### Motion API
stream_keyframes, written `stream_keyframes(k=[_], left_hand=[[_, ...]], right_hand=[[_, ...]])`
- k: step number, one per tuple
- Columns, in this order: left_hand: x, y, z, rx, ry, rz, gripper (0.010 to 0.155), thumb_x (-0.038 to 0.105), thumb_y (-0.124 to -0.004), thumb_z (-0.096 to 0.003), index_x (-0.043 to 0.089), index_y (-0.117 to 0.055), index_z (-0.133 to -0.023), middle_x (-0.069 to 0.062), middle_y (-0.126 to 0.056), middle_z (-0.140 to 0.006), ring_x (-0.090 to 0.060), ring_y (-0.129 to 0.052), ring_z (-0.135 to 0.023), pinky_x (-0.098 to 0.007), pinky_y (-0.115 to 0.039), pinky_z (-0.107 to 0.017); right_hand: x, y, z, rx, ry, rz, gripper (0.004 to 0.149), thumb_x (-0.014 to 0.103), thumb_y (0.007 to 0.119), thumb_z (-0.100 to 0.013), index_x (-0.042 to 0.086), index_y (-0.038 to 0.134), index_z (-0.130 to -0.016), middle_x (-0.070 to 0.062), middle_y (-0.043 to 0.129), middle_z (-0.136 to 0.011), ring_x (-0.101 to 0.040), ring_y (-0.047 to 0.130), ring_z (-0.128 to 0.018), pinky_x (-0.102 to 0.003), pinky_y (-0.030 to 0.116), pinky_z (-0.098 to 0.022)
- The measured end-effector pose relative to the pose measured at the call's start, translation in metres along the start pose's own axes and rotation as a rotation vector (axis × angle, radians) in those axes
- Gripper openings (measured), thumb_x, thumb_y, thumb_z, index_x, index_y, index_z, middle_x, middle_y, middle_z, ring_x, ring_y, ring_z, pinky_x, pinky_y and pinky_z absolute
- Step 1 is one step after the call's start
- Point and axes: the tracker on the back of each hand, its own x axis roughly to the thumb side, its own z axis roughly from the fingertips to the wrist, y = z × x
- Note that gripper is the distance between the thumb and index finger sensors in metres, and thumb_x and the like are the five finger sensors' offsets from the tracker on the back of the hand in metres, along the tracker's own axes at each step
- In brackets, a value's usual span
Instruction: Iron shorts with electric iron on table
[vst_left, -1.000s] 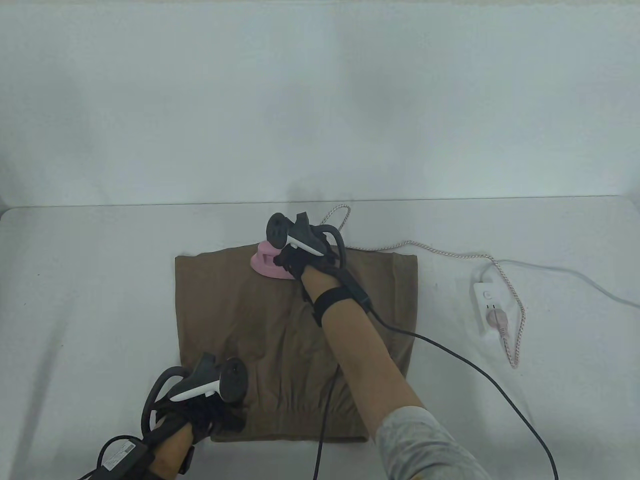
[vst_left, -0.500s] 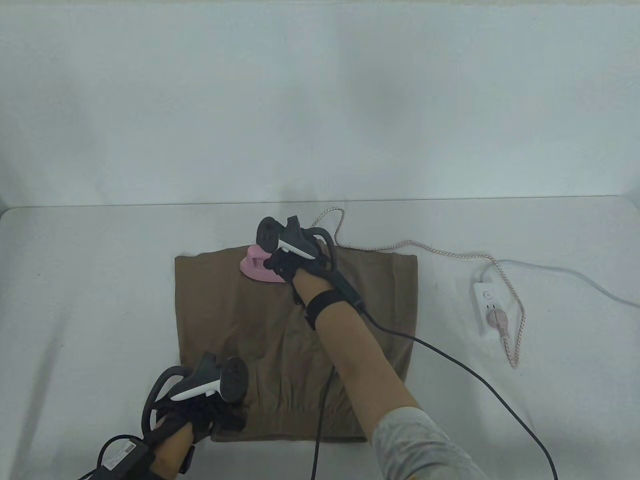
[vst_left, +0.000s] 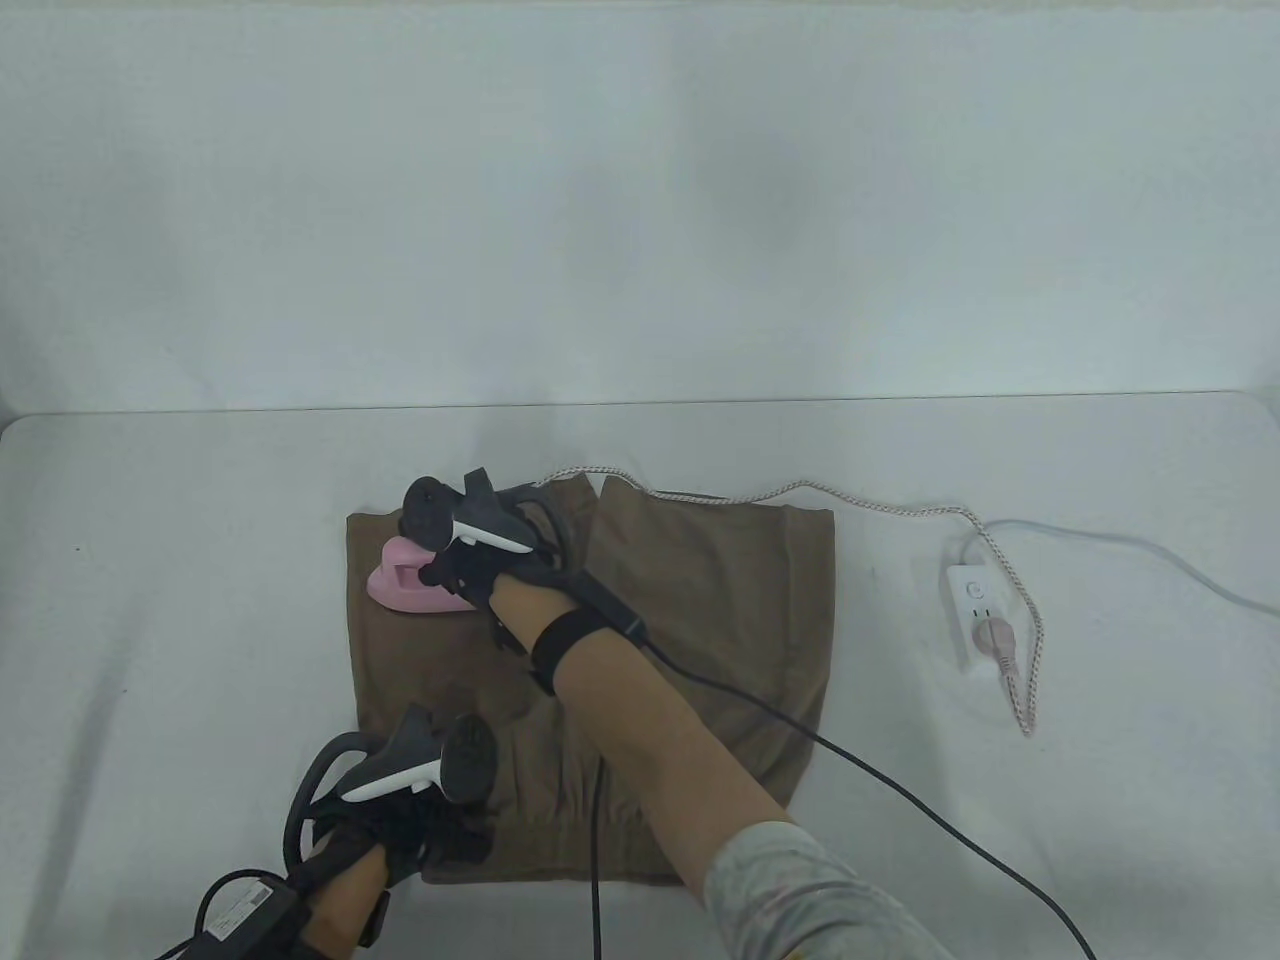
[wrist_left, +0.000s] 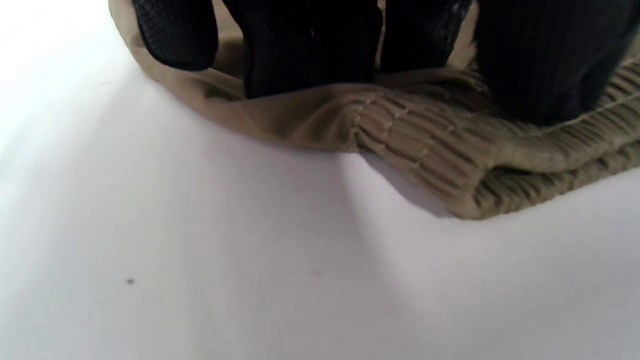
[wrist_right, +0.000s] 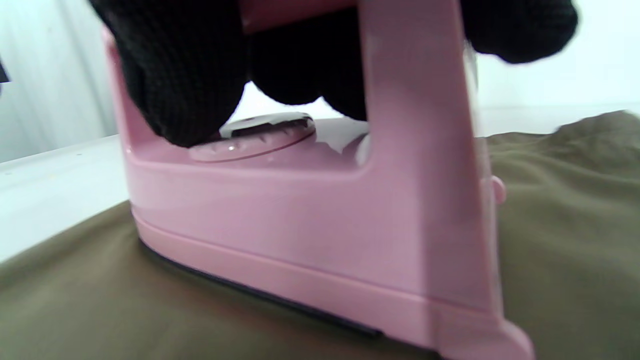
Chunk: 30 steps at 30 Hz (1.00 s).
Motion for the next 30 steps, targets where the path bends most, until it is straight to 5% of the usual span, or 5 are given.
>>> stream_keyframes(k=[5,13,30], left_hand=[[0.001,0.001,0.000,0.001,0.007,-0.009,0.068,0.063,-0.082,-0.0423,0.039,-0.059,-0.102,0.004,-0.064,-0.106,-0.026,-0.079,-0.089,-0.062,-0.058,-0.076],[0.002,0.001,0.000,-0.002,0.023,-0.020,0.068,0.063,-0.082,-0.0418,0.039,-0.059,-0.102,0.005,-0.064,-0.105,-0.025,-0.079,-0.089,-0.062,-0.058,-0.076],[0.003,0.001,0.000,-0.009,0.039,-0.033,0.068,0.063,-0.081,-0.0413,0.040,-0.059,-0.102,0.006,-0.064,-0.106,-0.024,-0.079,-0.090,-0.062,-0.059,-0.076]], right_hand=[[0.020,0.003,0.001,0.011,-0.044,0.005,0.063,0.049,0.094,-0.042,0.044,0.069,-0.100,0.015,0.089,-0.079,-0.011,0.097,-0.061,-0.049,0.083,-0.040],[0.006,0.000,0.002,0.025,-0.014,0.005,0.063,0.049,0.094,-0.042,0.044,0.069,-0.100,0.015,0.089,-0.077,-0.011,0.097,-0.059,-0.048,0.084,-0.039],[-0.080,-0.024,0.026,0.041,0.115,0.075,0.063,0.049,0.094,-0.042,0.045,0.069,-0.099,0.015,0.089,-0.076,-0.011,0.097,-0.060,-0.048,0.083,-0.040]])
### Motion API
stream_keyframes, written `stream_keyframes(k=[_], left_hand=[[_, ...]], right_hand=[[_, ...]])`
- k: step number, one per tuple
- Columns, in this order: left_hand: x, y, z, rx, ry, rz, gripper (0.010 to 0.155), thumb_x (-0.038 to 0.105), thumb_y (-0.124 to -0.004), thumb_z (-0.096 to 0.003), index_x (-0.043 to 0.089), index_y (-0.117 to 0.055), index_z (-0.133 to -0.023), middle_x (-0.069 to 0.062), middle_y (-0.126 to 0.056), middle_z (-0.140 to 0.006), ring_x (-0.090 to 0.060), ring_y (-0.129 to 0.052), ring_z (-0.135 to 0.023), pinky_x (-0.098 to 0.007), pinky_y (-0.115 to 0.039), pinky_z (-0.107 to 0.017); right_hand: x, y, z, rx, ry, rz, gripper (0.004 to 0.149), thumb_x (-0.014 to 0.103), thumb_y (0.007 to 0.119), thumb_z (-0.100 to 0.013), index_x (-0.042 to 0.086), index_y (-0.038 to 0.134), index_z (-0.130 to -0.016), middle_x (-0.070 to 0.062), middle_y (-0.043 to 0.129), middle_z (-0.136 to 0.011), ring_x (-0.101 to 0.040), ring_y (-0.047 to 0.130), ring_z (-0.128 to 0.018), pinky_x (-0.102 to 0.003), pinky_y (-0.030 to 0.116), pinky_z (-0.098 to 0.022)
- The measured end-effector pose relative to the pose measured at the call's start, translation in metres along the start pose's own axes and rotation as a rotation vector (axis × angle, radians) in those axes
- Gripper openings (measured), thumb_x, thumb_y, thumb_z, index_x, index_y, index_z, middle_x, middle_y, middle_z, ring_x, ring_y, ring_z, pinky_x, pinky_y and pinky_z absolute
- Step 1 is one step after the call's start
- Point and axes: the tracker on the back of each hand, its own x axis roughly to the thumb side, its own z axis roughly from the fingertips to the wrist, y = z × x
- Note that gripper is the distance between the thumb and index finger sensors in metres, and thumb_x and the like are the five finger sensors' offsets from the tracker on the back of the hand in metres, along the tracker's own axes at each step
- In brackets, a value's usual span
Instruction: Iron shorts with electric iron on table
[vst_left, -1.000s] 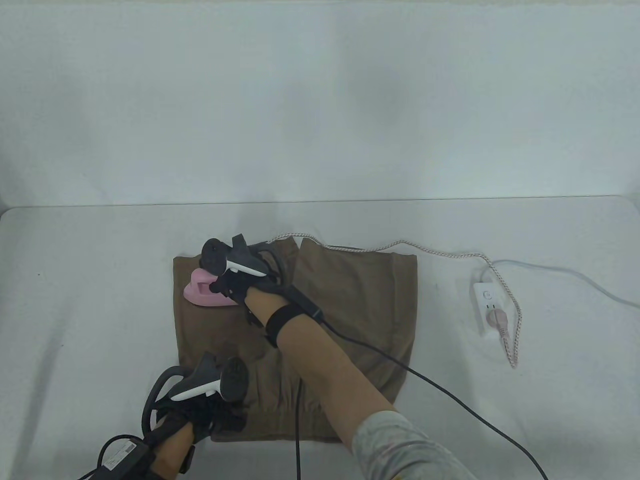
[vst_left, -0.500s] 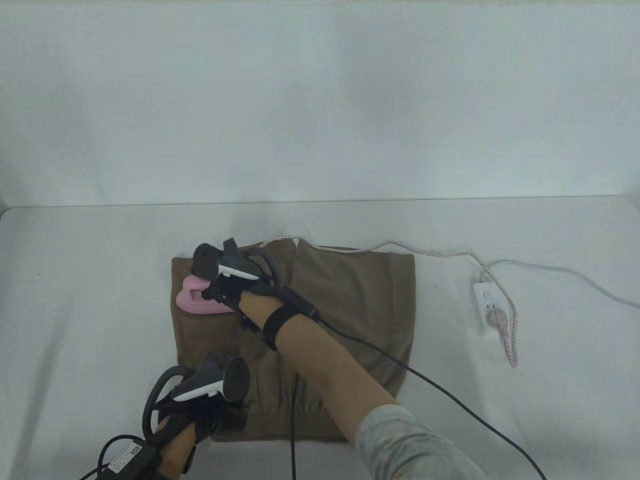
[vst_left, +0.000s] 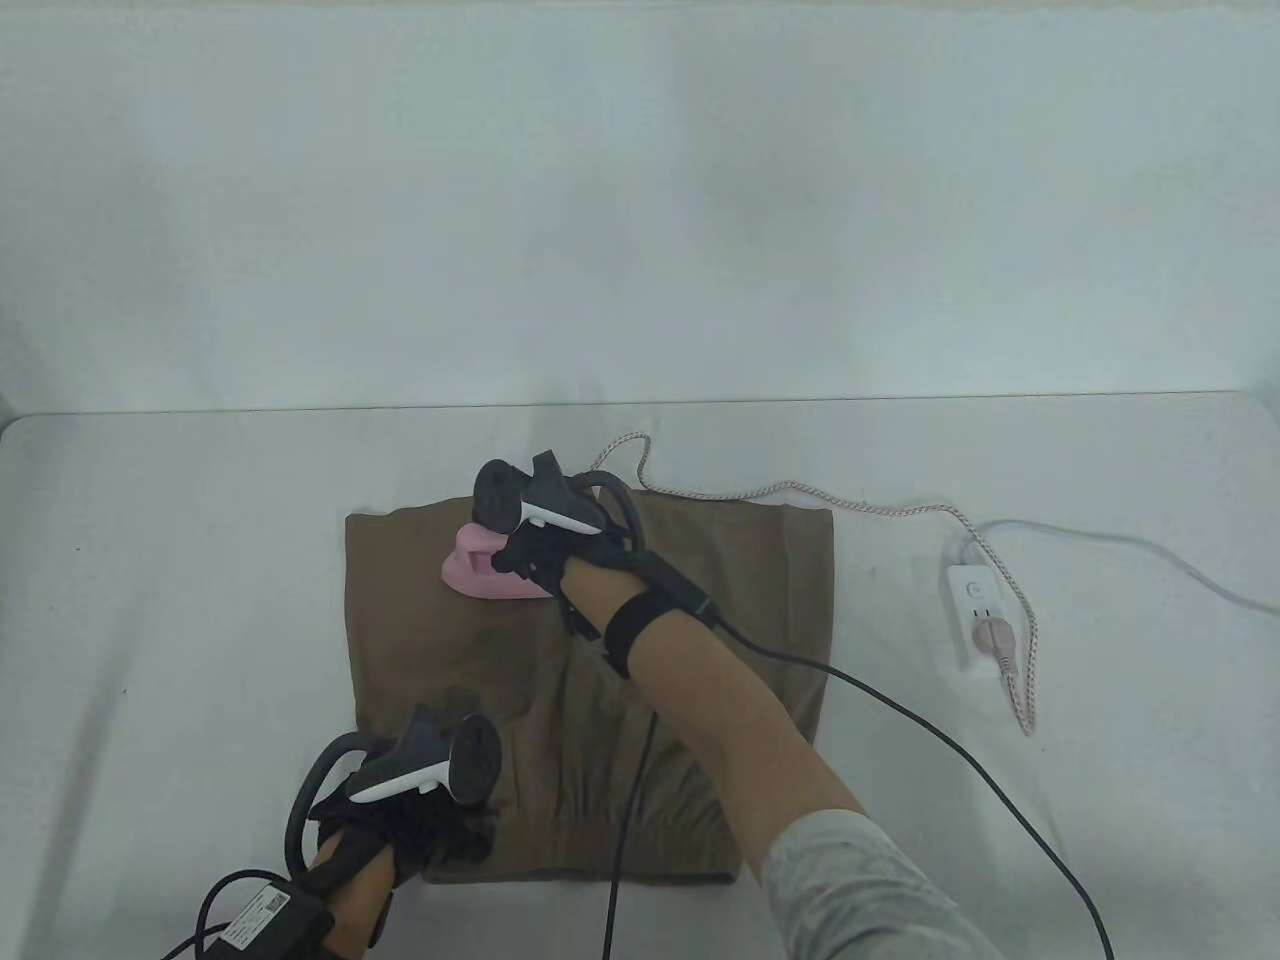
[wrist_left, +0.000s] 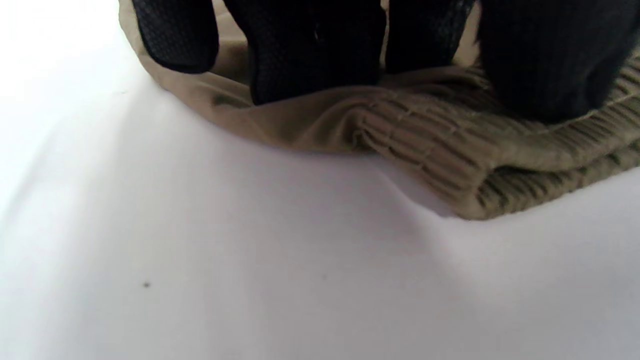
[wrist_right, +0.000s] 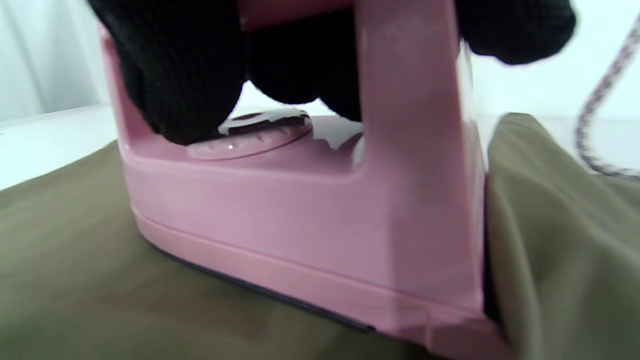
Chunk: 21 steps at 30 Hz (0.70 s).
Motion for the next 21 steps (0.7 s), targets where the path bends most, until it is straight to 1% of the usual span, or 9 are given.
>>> stream_keyframes(k=[4,9,13,21], left_hand=[[0.000,0.000,0.000,-0.001,0.001,-0.002,0.068,0.063,-0.081,-0.0414,0.040,-0.059,-0.102,0.006,-0.064,-0.106,-0.024,-0.079,-0.090,-0.062,-0.059,-0.076],[0.000,0.000,0.000,-0.001,0.001,-0.005,0.068,0.063,-0.081,-0.0414,0.040,-0.059,-0.102,0.006,-0.065,-0.106,-0.024,-0.079,-0.090,-0.062,-0.059,-0.076],[0.000,0.000,0.000,-0.001,0.000,-0.002,0.068,0.063,-0.082,-0.0414,0.040,-0.059,-0.102,0.006,-0.064,-0.106,-0.024,-0.079,-0.090,-0.062,-0.059,-0.076],[0.000,0.000,0.000,-0.002,-0.001,0.001,0.068,0.063,-0.082,-0.0414,0.040,-0.059,-0.102,0.006,-0.064,-0.106,-0.024,-0.079,-0.090,-0.062,-0.058,-0.076]], right_hand=[[-0.013,-0.002,0.000,0.004,0.032,-0.002,0.063,0.049,0.094,-0.042,0.044,0.069,-0.099,0.015,0.089,-0.077,-0.011,0.096,-0.061,-0.048,0.083,-0.041],[-0.007,0.000,-0.002,-0.010,0.036,-0.017,0.063,0.049,0.094,-0.042,0.044,0.069,-0.099,0.015,0.089,-0.077,-0.011,0.096,-0.061,-0.049,0.083,-0.041],[0.009,0.003,-0.006,-0.011,0.010,-0.026,0.063,0.049,0.094,-0.042,0.044,0.069,-0.099,0.015,0.089,-0.077,-0.011,0.096,-0.060,-0.049,0.083,-0.040],[0.053,0.007,-0.010,-0.010,-0.078,-0.024,0.063,0.049,0.094,-0.042,0.044,0.069,-0.099,0.015,0.089,-0.077,-0.011,0.097,-0.060,-0.048,0.083,-0.040]])
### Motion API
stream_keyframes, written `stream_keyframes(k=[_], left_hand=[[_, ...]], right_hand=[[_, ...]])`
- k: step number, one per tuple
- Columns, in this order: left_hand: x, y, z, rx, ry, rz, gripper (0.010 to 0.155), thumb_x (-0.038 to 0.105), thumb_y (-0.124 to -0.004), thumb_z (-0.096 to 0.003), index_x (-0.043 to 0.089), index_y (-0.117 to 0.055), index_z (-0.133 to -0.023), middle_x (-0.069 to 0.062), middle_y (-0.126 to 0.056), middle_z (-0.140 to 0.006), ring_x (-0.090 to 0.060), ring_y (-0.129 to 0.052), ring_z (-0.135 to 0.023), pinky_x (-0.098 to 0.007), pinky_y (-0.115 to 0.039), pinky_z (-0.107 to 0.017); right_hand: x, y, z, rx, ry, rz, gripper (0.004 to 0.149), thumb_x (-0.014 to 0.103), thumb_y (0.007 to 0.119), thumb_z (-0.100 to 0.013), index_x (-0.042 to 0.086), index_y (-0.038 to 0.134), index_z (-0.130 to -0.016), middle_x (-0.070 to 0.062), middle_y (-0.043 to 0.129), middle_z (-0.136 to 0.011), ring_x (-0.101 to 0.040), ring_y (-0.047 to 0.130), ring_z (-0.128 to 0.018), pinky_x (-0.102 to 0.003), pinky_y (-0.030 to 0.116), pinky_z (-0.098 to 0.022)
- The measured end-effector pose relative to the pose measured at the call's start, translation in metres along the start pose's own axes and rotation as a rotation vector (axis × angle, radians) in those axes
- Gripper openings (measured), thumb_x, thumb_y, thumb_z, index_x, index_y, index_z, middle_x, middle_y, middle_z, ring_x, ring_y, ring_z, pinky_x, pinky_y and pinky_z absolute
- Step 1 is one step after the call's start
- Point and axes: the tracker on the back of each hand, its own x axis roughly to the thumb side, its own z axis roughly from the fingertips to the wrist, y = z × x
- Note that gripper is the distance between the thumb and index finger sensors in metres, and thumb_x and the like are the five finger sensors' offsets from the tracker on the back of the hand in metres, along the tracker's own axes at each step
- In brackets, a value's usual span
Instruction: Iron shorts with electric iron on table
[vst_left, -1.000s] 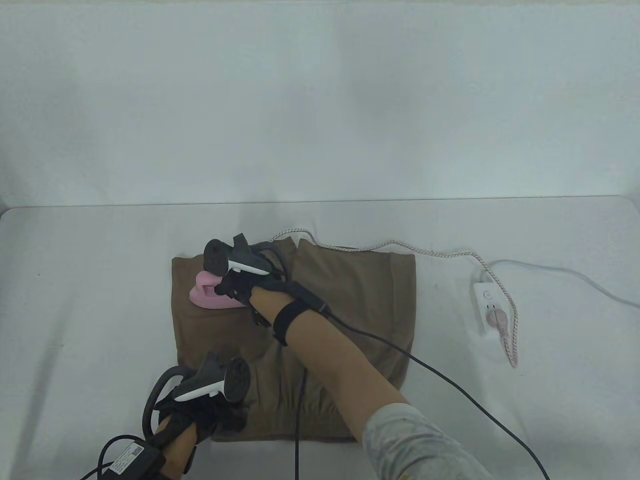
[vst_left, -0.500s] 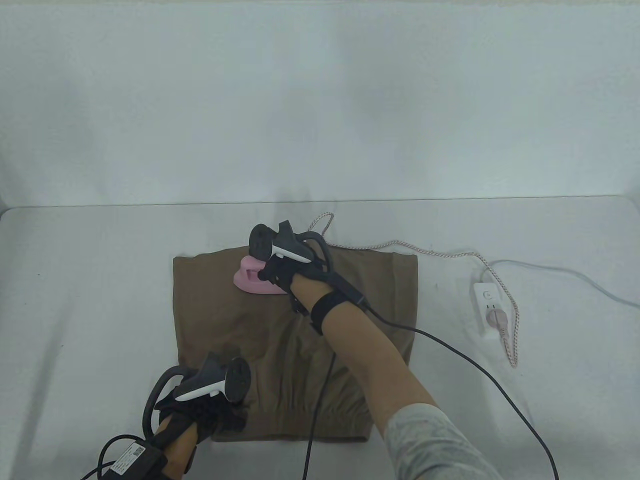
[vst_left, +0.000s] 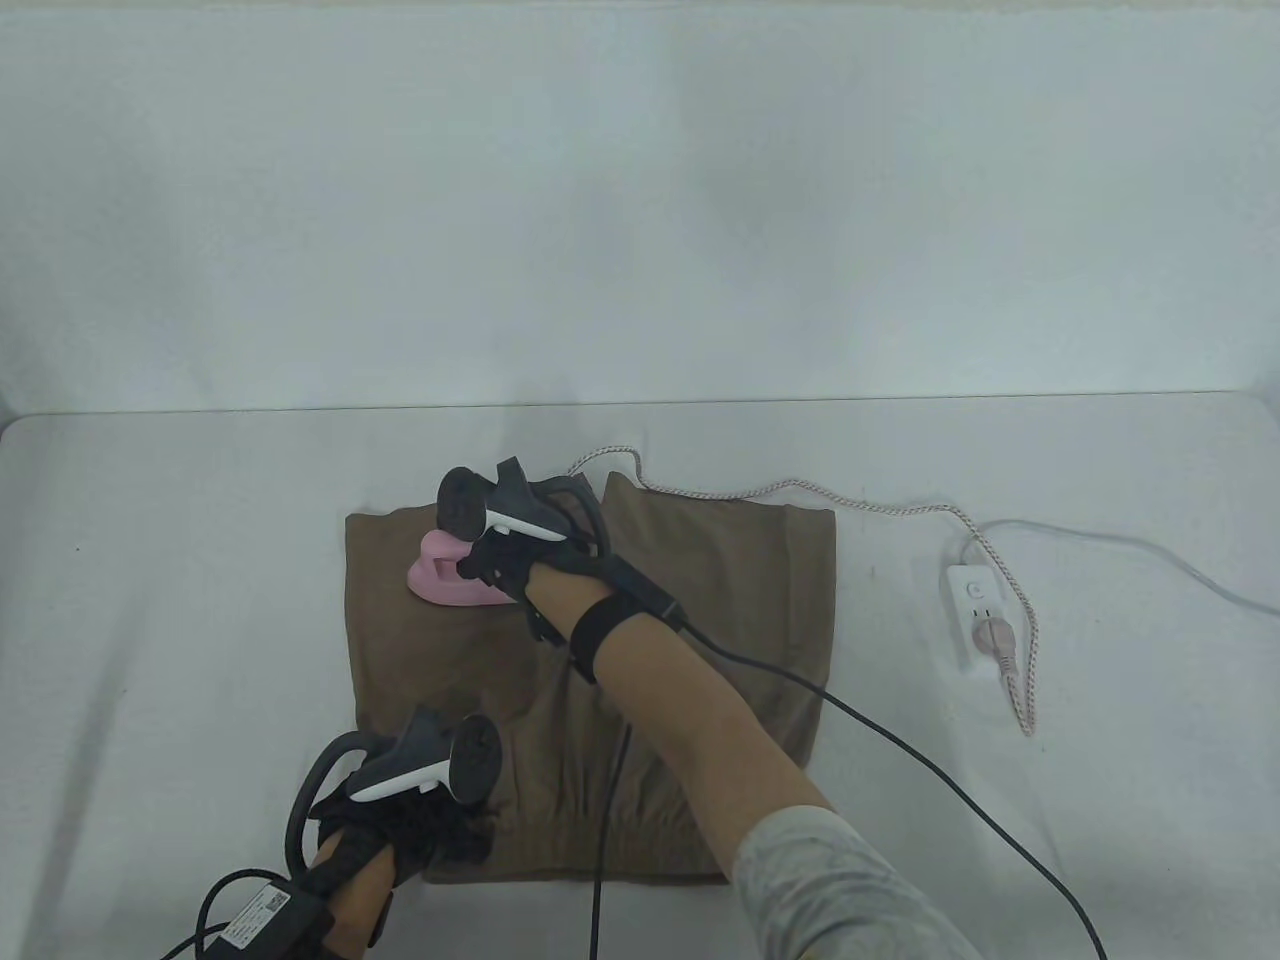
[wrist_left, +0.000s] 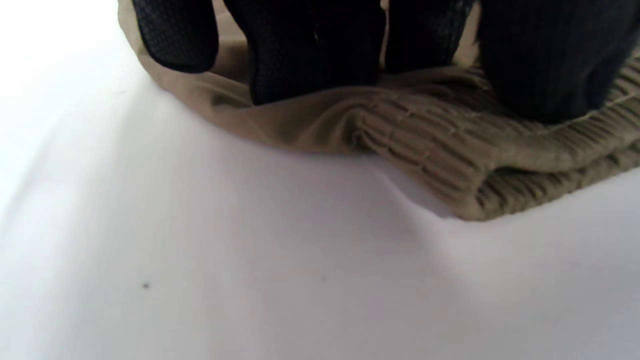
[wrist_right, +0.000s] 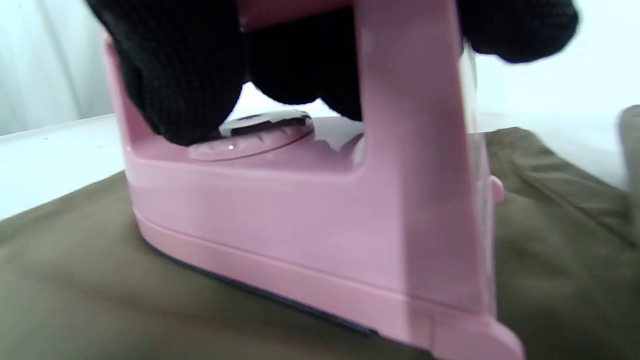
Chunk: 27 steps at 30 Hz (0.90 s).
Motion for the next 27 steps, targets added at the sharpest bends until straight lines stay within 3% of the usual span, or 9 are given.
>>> stream_keyframes(k=[13,27], left_hand=[[0.000,0.000,0.000,-0.001,-0.002,0.001,0.068,0.063,-0.082,-0.0414,0.040,-0.059,-0.102,0.005,-0.064,-0.106,-0.024,-0.079,-0.090,-0.062,-0.058,-0.076],[0.000,0.000,0.000,-0.004,-0.002,-0.001,0.068,0.063,-0.082,-0.0416,0.040,-0.059,-0.102,0.005,-0.064,-0.106,-0.025,-0.079,-0.090,-0.062,-0.058,-0.076]], right_hand=[[0.060,0.011,0.000,0.014,-0.082,-0.021,0.063,0.050,0.094,-0.042,0.043,0.069,-0.100,0.015,0.089,-0.077,-0.011,0.097,-0.059,-0.048,0.083,-0.039],[0.038,0.005,0.009,0.030,-0.072,0.011,0.063,0.050,0.094,-0.042,0.044,0.069,-0.099,0.015,0.090,-0.075,-0.010,0.098,-0.058,-0.047,0.084,-0.038]])
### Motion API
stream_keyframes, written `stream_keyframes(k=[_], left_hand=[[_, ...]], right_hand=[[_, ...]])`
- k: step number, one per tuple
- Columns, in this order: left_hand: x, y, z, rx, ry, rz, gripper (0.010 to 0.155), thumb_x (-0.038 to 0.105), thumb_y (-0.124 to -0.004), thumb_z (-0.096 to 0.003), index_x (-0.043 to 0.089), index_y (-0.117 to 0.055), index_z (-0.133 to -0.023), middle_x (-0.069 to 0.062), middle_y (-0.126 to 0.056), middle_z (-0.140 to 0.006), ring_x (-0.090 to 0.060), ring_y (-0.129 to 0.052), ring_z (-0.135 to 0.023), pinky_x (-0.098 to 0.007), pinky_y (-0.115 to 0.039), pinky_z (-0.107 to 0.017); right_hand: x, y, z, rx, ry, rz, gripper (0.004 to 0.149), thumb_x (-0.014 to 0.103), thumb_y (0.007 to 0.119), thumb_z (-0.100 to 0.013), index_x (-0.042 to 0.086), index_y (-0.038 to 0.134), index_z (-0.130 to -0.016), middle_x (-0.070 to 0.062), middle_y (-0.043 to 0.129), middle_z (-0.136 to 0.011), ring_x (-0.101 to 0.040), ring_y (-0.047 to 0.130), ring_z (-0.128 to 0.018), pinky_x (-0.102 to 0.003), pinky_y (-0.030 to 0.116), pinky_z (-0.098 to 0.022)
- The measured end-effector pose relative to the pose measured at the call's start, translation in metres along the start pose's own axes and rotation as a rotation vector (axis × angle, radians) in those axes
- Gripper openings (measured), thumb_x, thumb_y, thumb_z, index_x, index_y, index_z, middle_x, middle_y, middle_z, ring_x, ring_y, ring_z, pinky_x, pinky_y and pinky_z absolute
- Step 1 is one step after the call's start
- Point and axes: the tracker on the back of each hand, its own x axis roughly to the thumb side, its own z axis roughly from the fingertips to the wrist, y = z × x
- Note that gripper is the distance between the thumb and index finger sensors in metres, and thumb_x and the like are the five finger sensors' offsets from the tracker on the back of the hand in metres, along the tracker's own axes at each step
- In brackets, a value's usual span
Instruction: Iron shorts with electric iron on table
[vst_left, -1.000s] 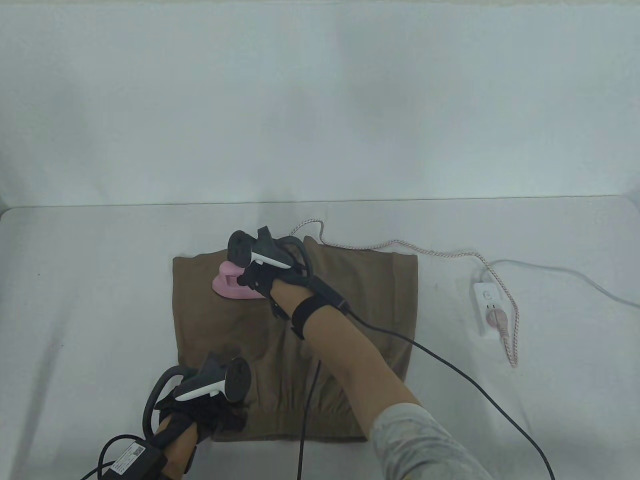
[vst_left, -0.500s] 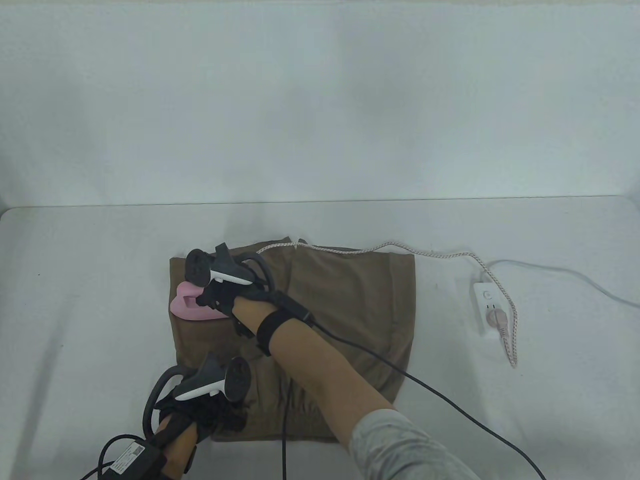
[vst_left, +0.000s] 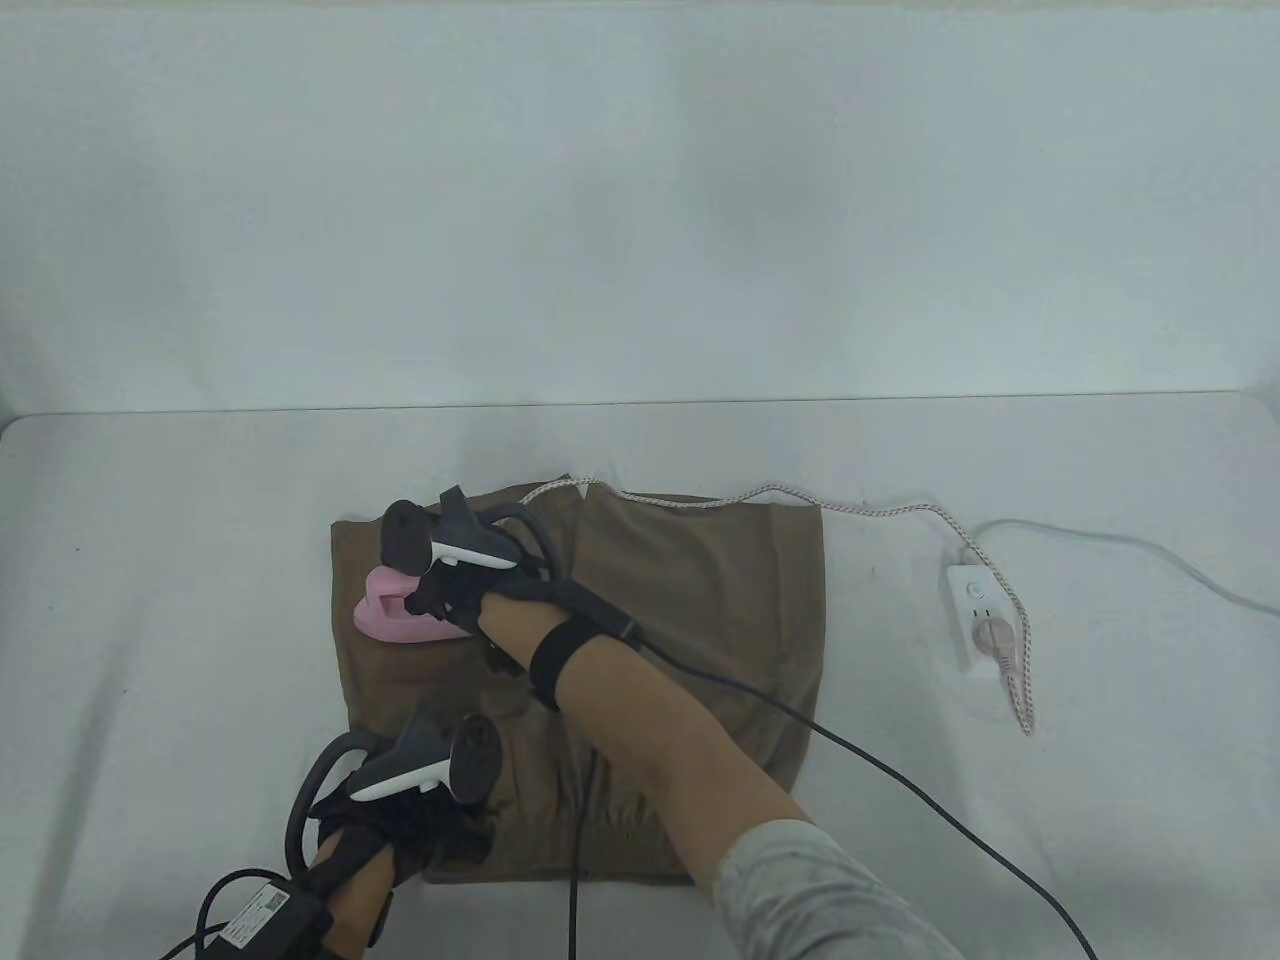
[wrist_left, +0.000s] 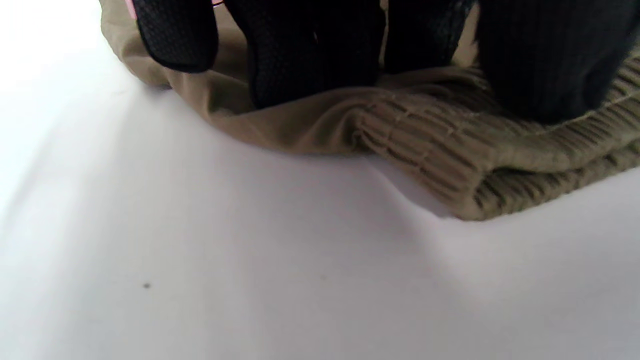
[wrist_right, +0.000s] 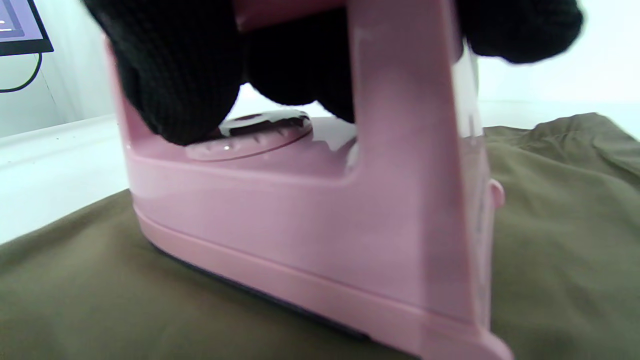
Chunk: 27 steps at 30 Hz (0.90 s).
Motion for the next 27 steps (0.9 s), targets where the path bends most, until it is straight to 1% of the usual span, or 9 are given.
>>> stream_keyframes(k=[6,17,21,27], left_hand=[[0.000,0.000,0.000,-0.001,-0.001,0.002,0.068,0.063,-0.082,-0.0416,0.040,-0.059,-0.102,0.005,-0.064,-0.106,-0.024,-0.079,-0.090,-0.062,-0.058,-0.076],[0.000,0.000,0.000,-0.001,0.002,-0.002,0.068,0.063,-0.082,-0.0415,0.040,-0.059,-0.102,0.006,-0.064,-0.106,-0.024,-0.079,-0.090,-0.062,-0.058,-0.076],[0.000,0.000,0.000,-0.002,0.003,-0.003,0.068,0.063,-0.082,-0.0416,0.040,-0.059,-0.102,0.006,-0.064,-0.106,-0.024,-0.079,-0.090,-0.062,-0.058,-0.076],[0.000,0.000,0.000,-0.002,0.003,-0.003,0.069,0.063,-0.082,-0.0416,0.040,-0.059,-0.102,0.005,-0.064,-0.106,-0.024,-0.079,-0.090,-0.062,-0.058,-0.076]], right_hand=[[-0.024,-0.003,0.011,-0.003,0.029,0.006,0.063,0.050,0.094,-0.042,0.044,0.069,-0.099,0.015,0.090,-0.075,-0.010,0.098,-0.058,-0.047,0.084,-0.038],[-0.086,-0.007,0.035,0.009,0.117,-0.032,0.063,0.050,0.094,-0.042,0.044,0.069,-0.099,0.015,0.090,-0.075,-0.010,0.097,-0.058,-0.048,0.083,-0.039],[-0.096,-0.008,0.040,0.006,0.135,-0.036,0.063,0.050,0.094,-0.042,0.044,0.069,-0.099,0.015,0.090,-0.075,-0.010,0.097,-0.058,-0.048,0.083,-0.039],[-0.092,-0.005,0.038,-0.001,0.135,-0.050,0.063,0.049,0.094,-0.042,0.044,0.069,-0.099,0.015,0.090,-0.075,-0.010,0.097,-0.058,-0.048,0.083,-0.039]])
